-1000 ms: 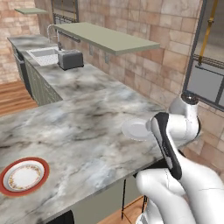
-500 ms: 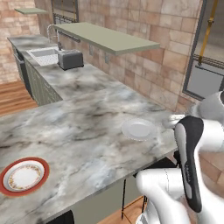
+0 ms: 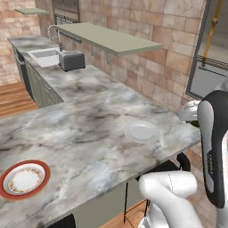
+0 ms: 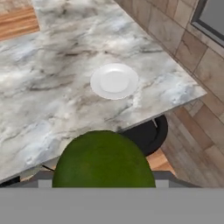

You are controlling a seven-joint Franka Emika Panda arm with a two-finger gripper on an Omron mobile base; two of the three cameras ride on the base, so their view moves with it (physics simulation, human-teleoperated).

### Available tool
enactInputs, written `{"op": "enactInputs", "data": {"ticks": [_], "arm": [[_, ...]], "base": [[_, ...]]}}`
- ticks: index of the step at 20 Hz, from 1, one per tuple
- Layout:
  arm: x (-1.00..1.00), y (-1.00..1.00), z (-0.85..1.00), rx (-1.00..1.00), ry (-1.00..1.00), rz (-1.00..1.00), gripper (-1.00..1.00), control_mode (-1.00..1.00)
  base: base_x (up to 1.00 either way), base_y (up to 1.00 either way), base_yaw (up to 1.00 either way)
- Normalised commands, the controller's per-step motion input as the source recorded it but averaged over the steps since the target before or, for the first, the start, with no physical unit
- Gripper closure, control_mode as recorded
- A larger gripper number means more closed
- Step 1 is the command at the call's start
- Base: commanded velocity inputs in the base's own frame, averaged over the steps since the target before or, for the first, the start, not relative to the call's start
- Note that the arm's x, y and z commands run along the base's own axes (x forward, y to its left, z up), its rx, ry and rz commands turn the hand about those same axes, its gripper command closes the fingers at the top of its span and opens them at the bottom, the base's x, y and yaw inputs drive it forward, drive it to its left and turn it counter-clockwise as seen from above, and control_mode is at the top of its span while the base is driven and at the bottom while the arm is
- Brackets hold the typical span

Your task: Transport the steak and lime to the fridge. Place the steak on the rack containing meat and place the lime on the rack containing the vegetable, ensuring meats and vegetables are on different racks.

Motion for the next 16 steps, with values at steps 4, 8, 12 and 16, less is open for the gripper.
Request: {"op": "enactInputs", "data": {"ticks": [4,8,12,16], "arm": [[-0.25,0.0,0.21,0.0,-0.03,0.0,1.0,1.0],[0.0,0.0,0.0,0.0,0.0,0.0,1.0,1.0],[0.0,0.0,0.0,0.0,0.0,0.0,1.0,1.0],[0.0,0.0,0.0,0.0,0.0,0.0,1.0,1.0]], "base": [[-0.75,0.07,0.0],[-1.0,0.09,0.02],[-1.0,0.69,0.08],[-1.0,1.0,0.09]]}}
